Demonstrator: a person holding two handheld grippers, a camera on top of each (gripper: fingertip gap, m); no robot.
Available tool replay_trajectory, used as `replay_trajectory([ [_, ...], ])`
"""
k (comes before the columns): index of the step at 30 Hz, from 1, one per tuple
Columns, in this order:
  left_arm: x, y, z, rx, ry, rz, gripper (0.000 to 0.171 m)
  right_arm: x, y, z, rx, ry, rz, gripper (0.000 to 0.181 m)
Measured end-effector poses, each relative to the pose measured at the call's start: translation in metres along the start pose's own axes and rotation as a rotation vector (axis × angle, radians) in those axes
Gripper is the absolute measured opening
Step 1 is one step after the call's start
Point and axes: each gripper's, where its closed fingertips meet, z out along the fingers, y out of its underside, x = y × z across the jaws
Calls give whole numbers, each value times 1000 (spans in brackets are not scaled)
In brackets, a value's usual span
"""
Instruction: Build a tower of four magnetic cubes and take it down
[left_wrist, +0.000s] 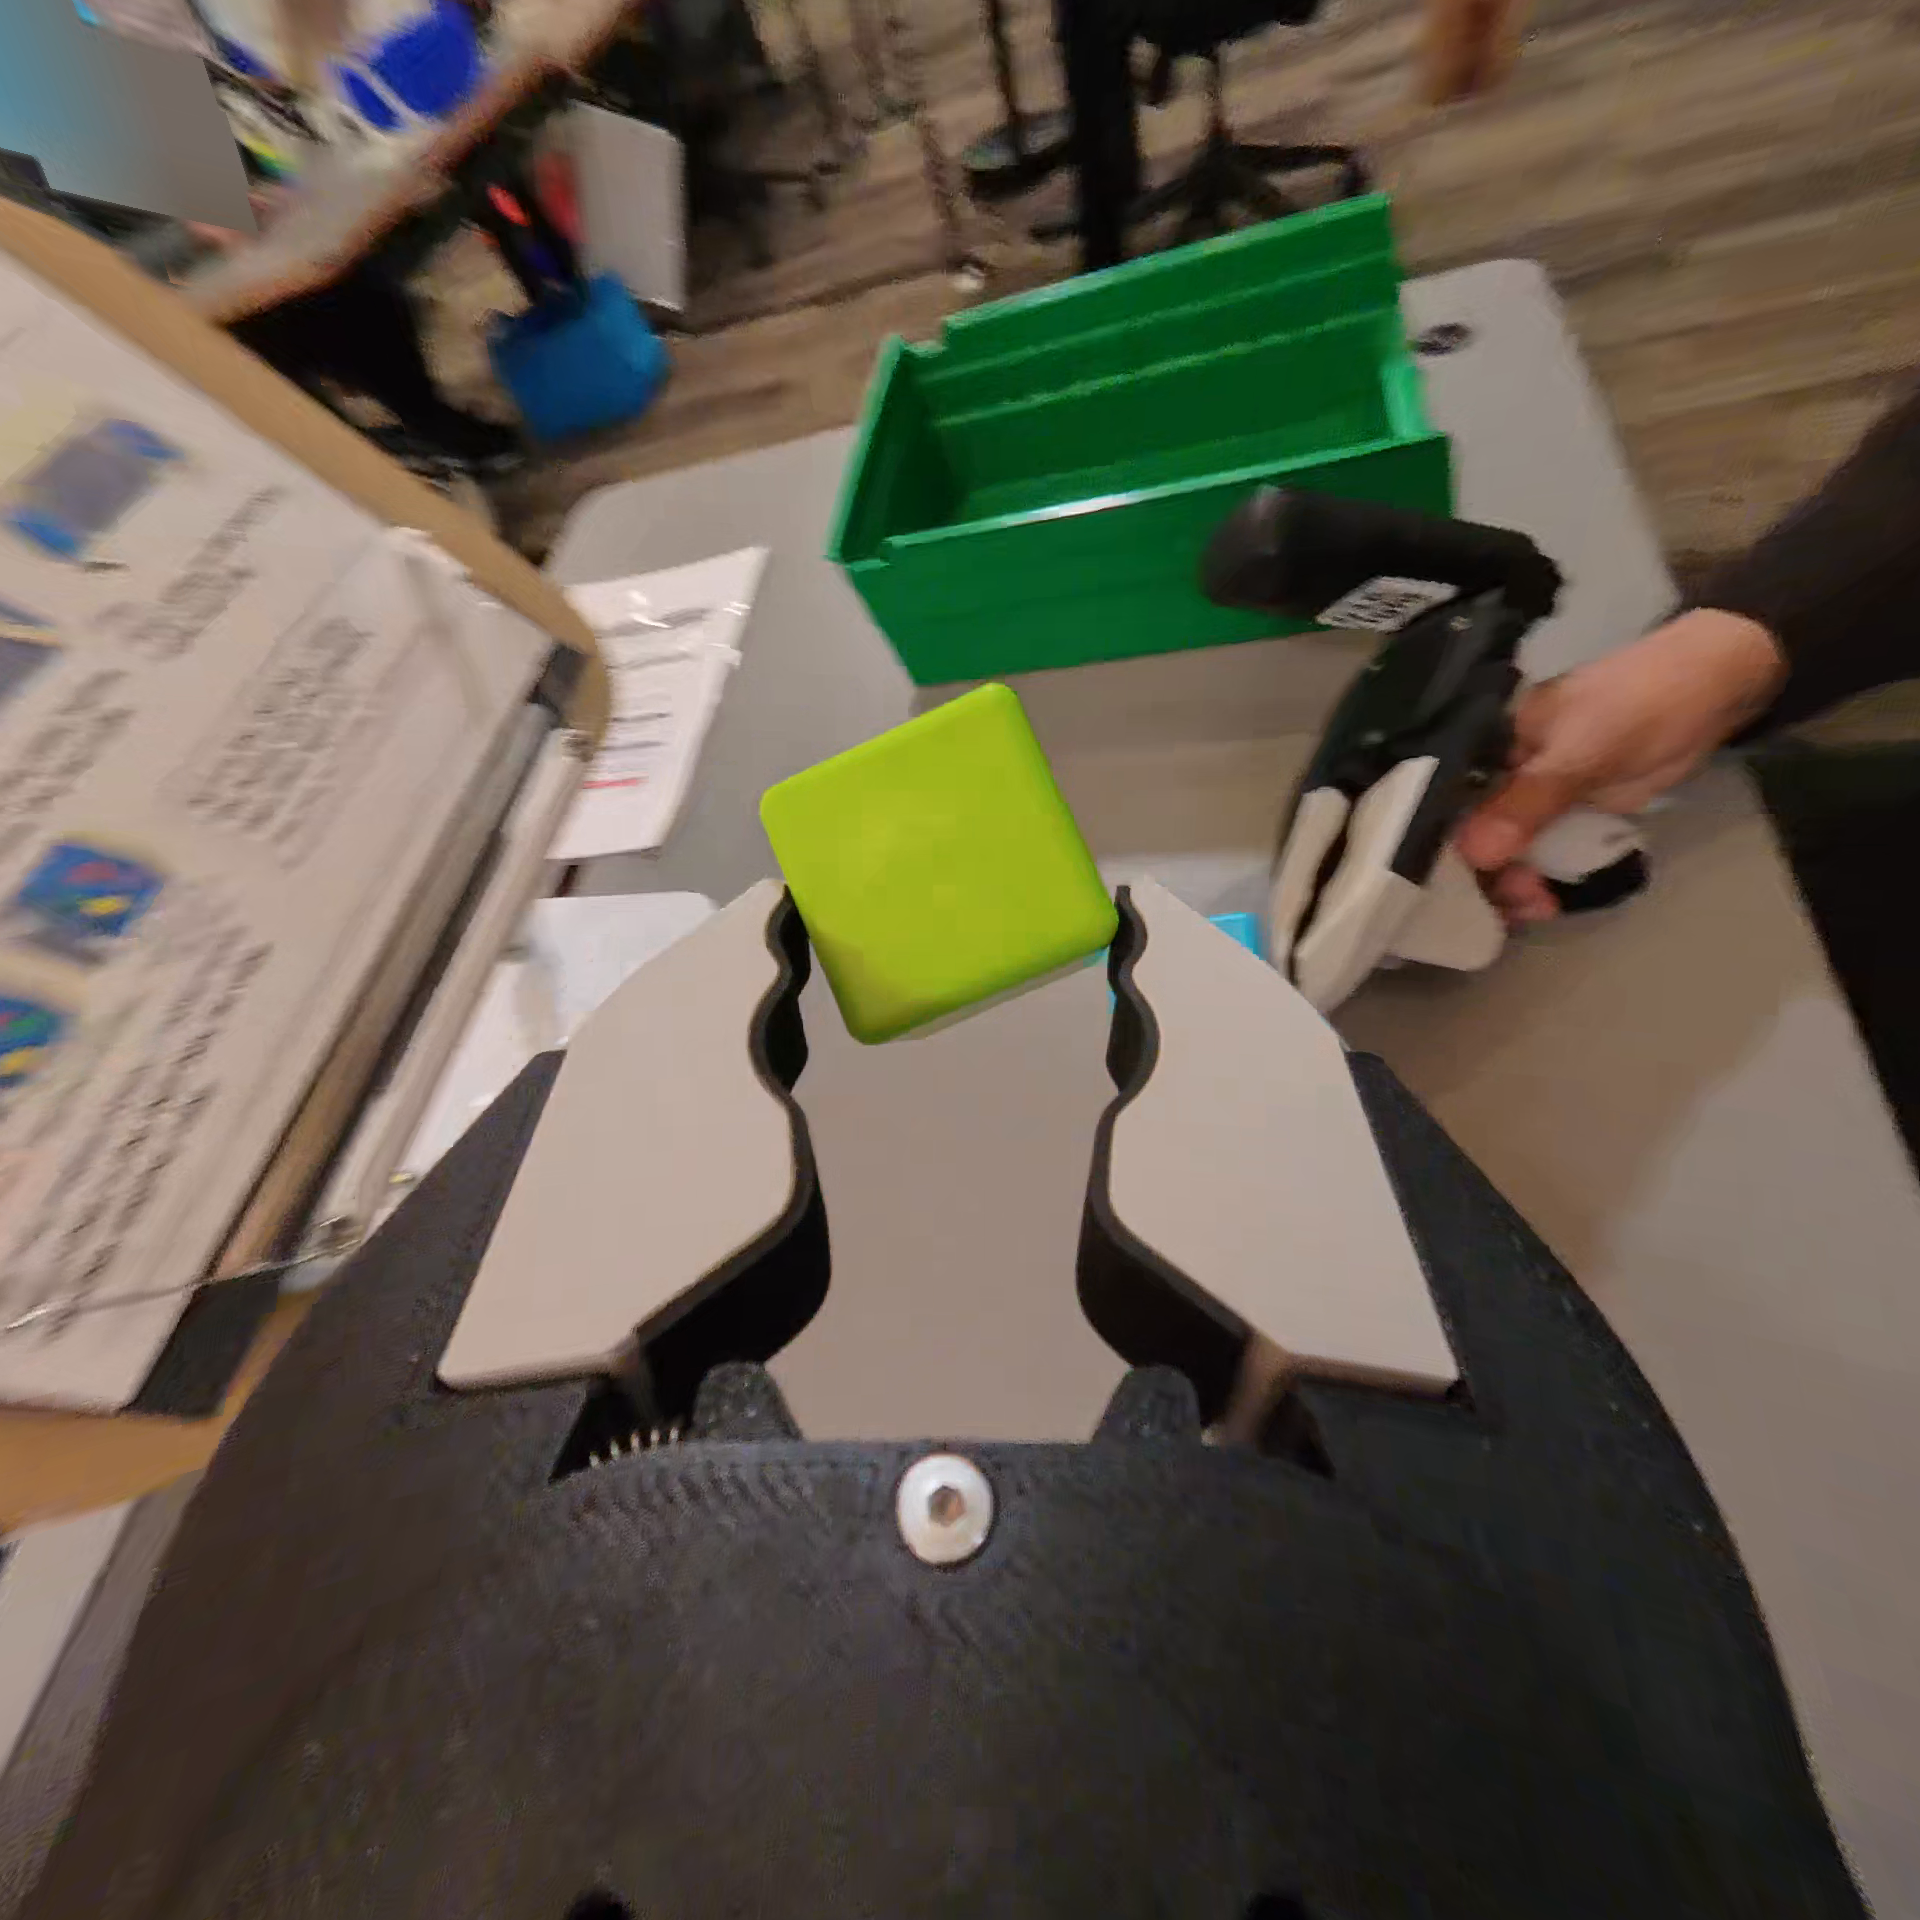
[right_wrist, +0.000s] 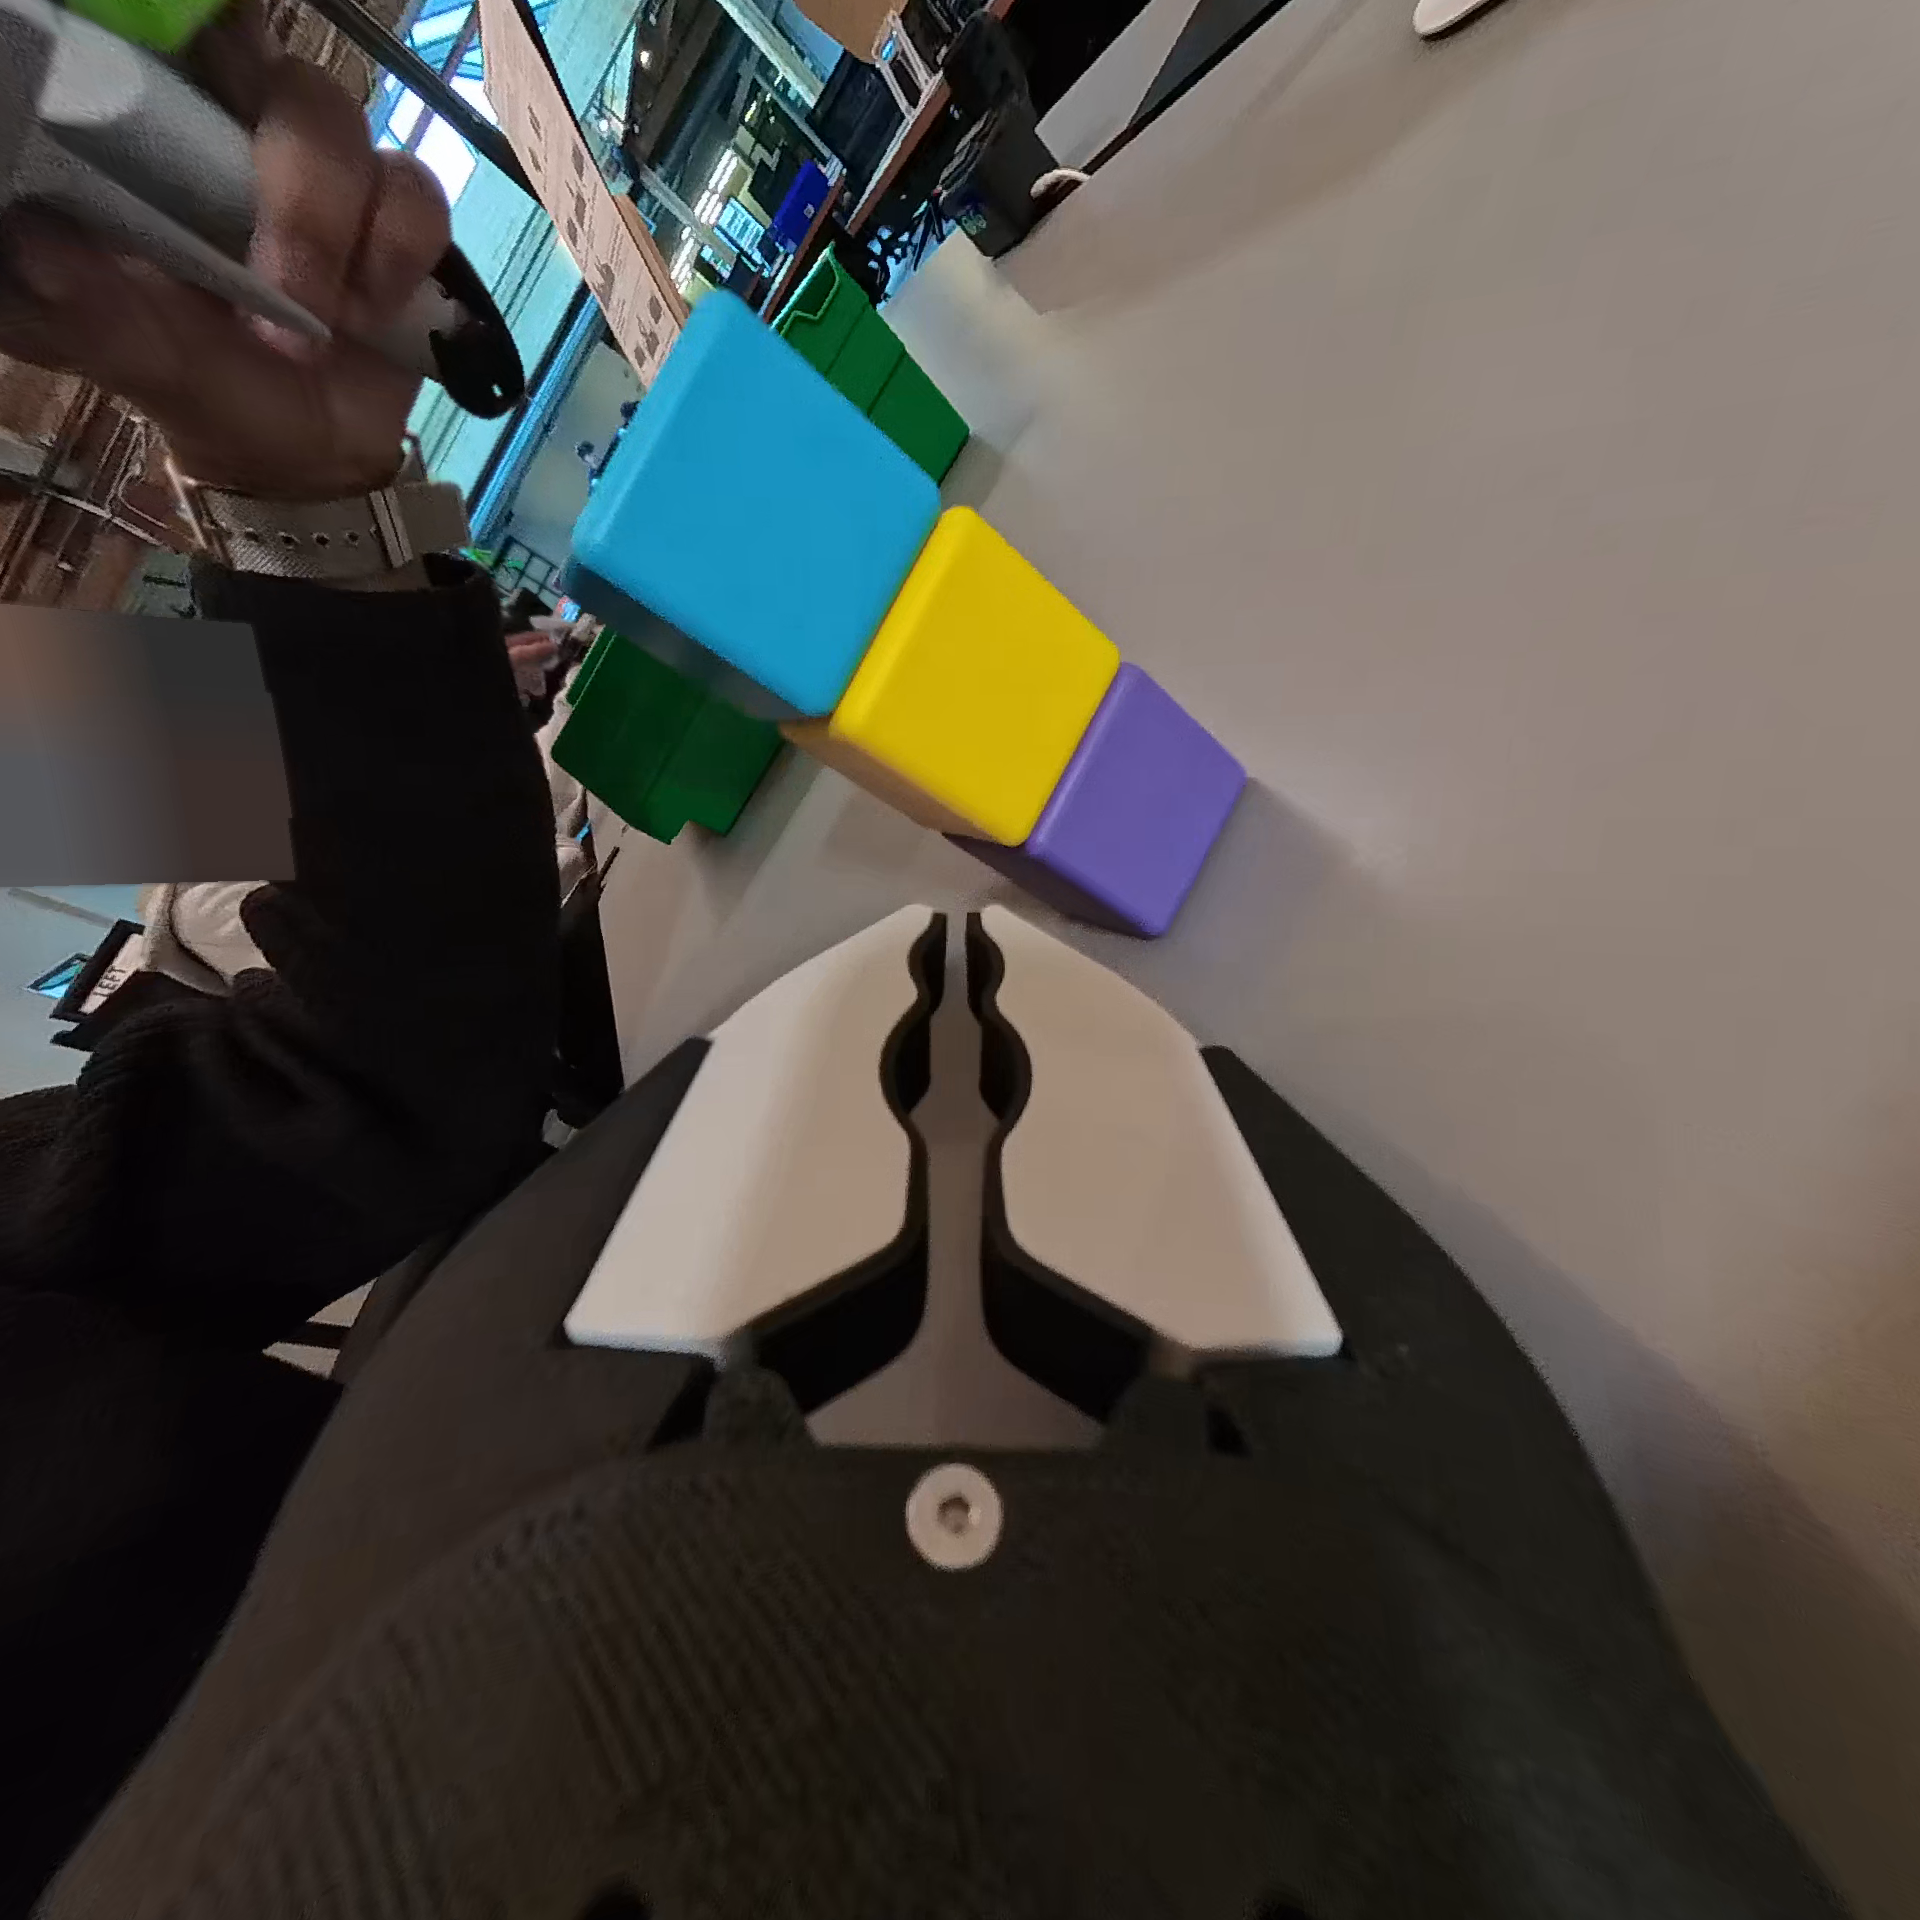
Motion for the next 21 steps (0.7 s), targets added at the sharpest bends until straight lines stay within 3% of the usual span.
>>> replay_trajectory([
  [5,36,22,29,-164,214,19,59,-6,8,-3,-14,-8,-6,4],
  [11,50,30,48,-200,348,-28,59,-9,14,-5,-21,-15,-3,4],
  [21,53,31,39,-185,397,-39,59,-10,15,-7,-22,-21,9,4],
])
